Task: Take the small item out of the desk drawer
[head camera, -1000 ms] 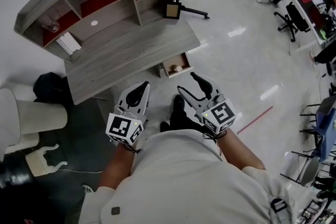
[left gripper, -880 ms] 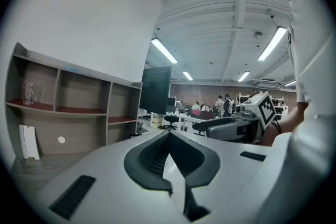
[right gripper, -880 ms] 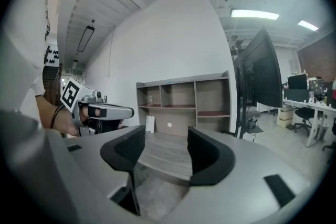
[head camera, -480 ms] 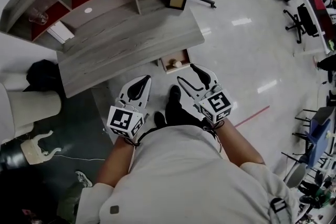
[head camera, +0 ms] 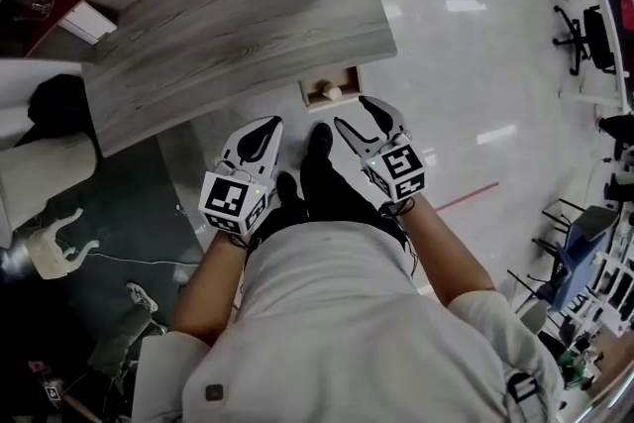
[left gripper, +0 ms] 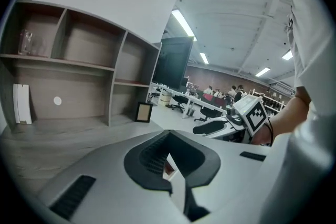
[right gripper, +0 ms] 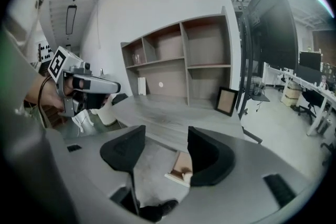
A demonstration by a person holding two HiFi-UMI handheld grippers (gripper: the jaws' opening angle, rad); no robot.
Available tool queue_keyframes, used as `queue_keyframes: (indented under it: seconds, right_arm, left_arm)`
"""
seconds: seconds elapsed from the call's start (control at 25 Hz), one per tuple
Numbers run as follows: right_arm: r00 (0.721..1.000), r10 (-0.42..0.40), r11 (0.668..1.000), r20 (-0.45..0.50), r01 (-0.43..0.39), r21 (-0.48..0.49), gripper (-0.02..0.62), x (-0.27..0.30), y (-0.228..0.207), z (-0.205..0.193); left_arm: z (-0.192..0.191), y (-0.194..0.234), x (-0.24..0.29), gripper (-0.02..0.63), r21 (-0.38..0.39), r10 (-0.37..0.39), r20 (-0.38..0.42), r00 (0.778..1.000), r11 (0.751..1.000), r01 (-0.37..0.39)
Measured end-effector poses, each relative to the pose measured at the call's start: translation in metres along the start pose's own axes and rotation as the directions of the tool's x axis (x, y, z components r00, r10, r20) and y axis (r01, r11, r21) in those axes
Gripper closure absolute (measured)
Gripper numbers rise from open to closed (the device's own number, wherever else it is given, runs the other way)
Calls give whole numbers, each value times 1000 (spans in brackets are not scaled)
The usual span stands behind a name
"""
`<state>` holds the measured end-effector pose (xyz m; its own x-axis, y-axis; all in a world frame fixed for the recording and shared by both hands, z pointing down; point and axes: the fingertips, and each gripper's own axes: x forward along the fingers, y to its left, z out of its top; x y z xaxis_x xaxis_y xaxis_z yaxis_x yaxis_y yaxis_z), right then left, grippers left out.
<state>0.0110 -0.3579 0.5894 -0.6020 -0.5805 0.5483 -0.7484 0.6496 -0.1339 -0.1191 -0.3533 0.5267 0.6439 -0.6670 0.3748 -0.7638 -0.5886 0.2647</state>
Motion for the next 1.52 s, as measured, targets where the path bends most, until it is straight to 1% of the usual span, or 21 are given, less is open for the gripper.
queue_keyframes:
  seconds: [0.16, 0.4, 0.6, 0.8, 0.92, 1.12, 1.2, 1.36, 1.52]
  right_arm:
    - [997, 16, 1000, -73, -17, -5, 337, 32, -13, -36]
    - [986, 33, 999, -165, -26, 47, 337, 73, -37, -95]
    - [971, 50, 995, -235, -28, 98, 337, 106, -51, -140]
    - [955, 54, 994, -291, -23, 108, 337, 141, -67, -175]
    - [940, 56, 993, -336, -18, 116, 337, 157, -73, -203]
    - [920, 72, 981, -386, 5, 196, 337, 185, -89, -242]
    - [911, 75, 978, -406, 12, 208, 337, 193, -93, -254]
    - [889, 81, 982, -451, 8, 191, 337, 211, -93, -271]
    - [853, 77, 988, -516, 4, 153, 337, 226, -93, -288]
  left_arm:
    - [-29, 16, 22, 595, 21, 9, -61, 998, 1000, -8]
    - [-71, 30, 52, 595, -16, 0, -123, 992, 1000, -2]
    - [-107, 37, 80, 595, -41, -37, -178, 983, 999, 30]
    - [-135, 54, 107, 595, -59, -37, -220, 975, 998, 25]
    - [-157, 61, 121, 595, -70, -39, -248, 968, 997, 22]
    - [-191, 66, 147, 595, -97, -61, -294, 954, 995, 34]
    - [-199, 65, 154, 595, -101, -69, -309, 949, 994, 40]
    - [-209, 67, 165, 595, -106, -74, -318, 945, 993, 42]
    - [-218, 67, 174, 595, -109, -64, -329, 942, 994, 30]
